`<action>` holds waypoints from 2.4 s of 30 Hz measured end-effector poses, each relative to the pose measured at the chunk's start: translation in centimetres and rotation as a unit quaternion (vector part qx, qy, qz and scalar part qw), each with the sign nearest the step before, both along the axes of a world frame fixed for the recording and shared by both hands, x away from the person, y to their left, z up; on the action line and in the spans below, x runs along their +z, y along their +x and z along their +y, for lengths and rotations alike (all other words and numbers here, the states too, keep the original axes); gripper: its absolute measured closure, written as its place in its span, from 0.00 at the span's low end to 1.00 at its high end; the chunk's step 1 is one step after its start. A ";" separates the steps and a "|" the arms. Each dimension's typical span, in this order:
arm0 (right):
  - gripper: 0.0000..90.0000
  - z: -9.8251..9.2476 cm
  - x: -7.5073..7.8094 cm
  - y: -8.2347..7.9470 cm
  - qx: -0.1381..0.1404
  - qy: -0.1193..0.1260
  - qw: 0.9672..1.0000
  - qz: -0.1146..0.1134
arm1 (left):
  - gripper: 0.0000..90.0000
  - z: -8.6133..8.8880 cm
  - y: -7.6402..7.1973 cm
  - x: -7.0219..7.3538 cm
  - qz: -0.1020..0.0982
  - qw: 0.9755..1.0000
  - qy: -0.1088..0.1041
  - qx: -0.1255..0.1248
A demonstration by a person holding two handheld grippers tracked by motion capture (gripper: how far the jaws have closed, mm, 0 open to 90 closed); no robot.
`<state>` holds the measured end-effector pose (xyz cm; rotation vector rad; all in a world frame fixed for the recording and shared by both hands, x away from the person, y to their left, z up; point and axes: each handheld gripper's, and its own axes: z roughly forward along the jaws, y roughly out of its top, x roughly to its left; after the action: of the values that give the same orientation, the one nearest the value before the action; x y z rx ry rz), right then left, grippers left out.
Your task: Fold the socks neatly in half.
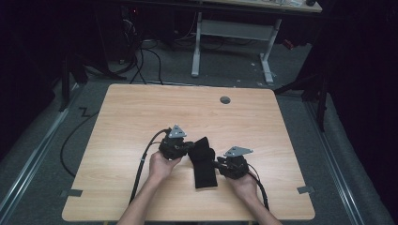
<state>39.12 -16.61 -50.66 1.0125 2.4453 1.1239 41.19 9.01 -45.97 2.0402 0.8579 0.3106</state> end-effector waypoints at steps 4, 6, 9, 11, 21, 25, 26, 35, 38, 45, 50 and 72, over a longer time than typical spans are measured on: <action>0.77 0.0 0.0 0.0 0.000 0.000 1.000 0.000 | 0.93 -0.2 -0.8 0.2 -0.007 1.000 0.003 -0.018; 0.77 0.0 0.0 0.0 0.000 0.000 1.000 0.000 | 0.93 -0.3 -1.2 0.2 -0.007 1.000 0.000 -0.026; 0.77 0.0 0.0 0.0 0.000 0.000 1.000 0.000 | 0.93 -0.5 -2.0 -0.1 -0.008 0.999 0.002 -0.040; 0.77 0.0 0.0 0.0 0.000 0.000 1.000 0.000 | 0.93 -0.6 -2.4 -0.3 -0.006 0.999 0.004 -0.048; 0.76 -0.1 0.1 -0.2 -0.002 0.004 1.000 0.005 | 0.93 -2.0 -3.2 -2.6 0.010 0.997 0.041 -0.071; 0.76 -0.5 1.0 -0.8 0.005 0.015 1.000 -0.008 | 0.93 -2.0 -2.9 -2.8 0.012 0.997 0.044 -0.064; 0.76 -0.6 1.3 -1.1 0.009 0.018 1.000 -0.014 | 0.93 -2.0 -2.8 -2.9 0.012 0.997 0.045 -0.063; 0.76 0.2 1.2 -2.8 0.053 -0.003 0.998 -0.016 | 0.94 -1.3 -1.4 -2.7 0.009 0.998 0.054 -0.041; 0.75 0.9 0.4 -2.8 0.055 -0.017 0.998 -0.010 | 0.94 -1.0 -1.1 -2.4 0.006 0.998 0.049 -0.034; 0.74 1.3 0.0 -2.4 0.039 -0.009 0.999 -0.002 | 0.94 -0.2 -1.6 -0.8 -0.016 0.999 0.020 -0.027; 0.75 1.6 0.0 -2.4 0.030 -0.009 0.999 -0.006 | 0.94 -0.3 -2.6 0.1 -0.032 0.999 0.008 -0.034; 0.66 1.9 -0.1 -1.9 0.006 0.007 1.000 -0.001 | 0.94 -1.5 -5.7 -3.2 -0.018 0.997 0.035 -0.061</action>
<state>37.25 -14.74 -50.81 1.0001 2.4485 1.1463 35.44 7.46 -49.18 2.1352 0.7067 0.3120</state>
